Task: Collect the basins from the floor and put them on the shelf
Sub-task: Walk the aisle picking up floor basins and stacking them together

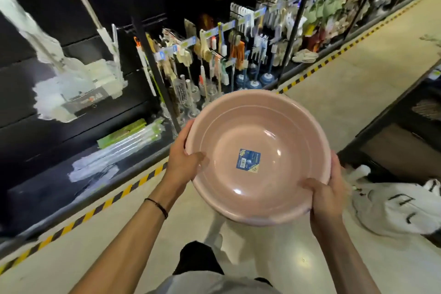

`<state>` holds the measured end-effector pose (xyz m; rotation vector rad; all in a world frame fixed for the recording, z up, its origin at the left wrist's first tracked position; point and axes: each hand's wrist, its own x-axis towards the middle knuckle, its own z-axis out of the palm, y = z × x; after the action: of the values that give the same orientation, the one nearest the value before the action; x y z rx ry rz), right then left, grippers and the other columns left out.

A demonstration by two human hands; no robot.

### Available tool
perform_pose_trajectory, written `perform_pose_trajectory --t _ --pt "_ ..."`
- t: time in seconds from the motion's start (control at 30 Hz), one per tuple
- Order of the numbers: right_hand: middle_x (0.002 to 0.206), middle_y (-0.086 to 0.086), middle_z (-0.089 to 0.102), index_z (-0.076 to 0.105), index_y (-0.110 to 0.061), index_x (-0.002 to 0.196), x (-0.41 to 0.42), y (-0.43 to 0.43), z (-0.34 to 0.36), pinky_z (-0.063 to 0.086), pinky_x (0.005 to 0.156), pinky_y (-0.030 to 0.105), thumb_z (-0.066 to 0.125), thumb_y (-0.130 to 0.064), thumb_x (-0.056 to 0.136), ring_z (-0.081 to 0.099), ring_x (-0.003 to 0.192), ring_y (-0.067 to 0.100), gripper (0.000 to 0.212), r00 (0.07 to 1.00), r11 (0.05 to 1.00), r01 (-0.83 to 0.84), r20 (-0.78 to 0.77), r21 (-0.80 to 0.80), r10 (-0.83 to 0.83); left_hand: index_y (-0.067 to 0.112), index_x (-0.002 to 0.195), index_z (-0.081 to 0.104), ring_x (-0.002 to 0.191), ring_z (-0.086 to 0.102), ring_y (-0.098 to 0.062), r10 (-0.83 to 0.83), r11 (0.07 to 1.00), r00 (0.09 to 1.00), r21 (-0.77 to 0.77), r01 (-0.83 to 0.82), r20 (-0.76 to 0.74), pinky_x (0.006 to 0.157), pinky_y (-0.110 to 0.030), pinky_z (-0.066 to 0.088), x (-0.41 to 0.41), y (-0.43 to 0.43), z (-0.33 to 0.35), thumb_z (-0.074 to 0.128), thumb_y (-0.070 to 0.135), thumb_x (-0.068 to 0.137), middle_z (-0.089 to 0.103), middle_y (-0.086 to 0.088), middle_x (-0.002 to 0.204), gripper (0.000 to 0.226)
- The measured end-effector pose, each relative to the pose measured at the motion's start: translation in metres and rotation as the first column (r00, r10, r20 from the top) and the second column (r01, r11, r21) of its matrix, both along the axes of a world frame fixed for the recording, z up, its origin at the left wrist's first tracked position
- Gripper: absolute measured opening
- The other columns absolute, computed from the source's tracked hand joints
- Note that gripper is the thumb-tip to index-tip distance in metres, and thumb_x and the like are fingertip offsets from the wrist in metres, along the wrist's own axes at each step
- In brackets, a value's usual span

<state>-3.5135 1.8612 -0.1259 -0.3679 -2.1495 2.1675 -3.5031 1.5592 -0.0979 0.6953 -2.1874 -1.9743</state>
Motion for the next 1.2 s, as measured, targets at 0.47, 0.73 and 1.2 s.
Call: perform_pose_trajectory --t 0.47,0.73,1.2 --pt "0.129 -0.005 0.073 0.064 -0.046 0.141 0.016 -0.083 0.065 0.061 0.088 0.046 0.055 0.018 0.078 0.068 0.119 0.026 0.09 0.826 0.816 -0.551 0.028 -0.173 0.564 0.046 0.149 0.054 0.112 0.069 -0.021 0.611 0.79 0.787 -0.004 -0.614 -0.086 0.077 -0.043 0.067 0.198 -0.005 0.047 0.069 -0.01 0.086 0.068 0.005 0.132 0.086" --pt "0.13 -0.006 0.069 0.057 -0.046 0.146 0.086 -0.188 0.095 0.061 0.094 0.064 0.064 0.014 0.078 0.065 0.121 0.027 0.092 0.581 0.579 -0.813 -0.038 -0.055 0.813 0.042 0.16 0.041 0.12 0.066 -0.023 0.844 0.528 0.517 0.049 -0.848 -0.146 0.088 -0.05 0.064 0.328 -0.035 0.062 0.076 -0.007 0.083 0.063 0.003 0.14 0.097" --pt "0.112 -0.023 0.063 0.048 -0.066 0.133 0.331 -0.375 0.107 0.057 0.066 0.037 0.062 0.026 0.074 0.064 0.104 0.013 0.111 0.209 0.206 -0.976 0.041 0.065 0.977 0.074 0.127 0.048 0.109 0.069 -0.012 0.971 0.204 0.2 0.017 -0.979 -0.133 0.077 -0.038 0.065 0.605 -0.11 0.071 0.072 0.003 0.077 0.067 0.025 0.118 0.09"
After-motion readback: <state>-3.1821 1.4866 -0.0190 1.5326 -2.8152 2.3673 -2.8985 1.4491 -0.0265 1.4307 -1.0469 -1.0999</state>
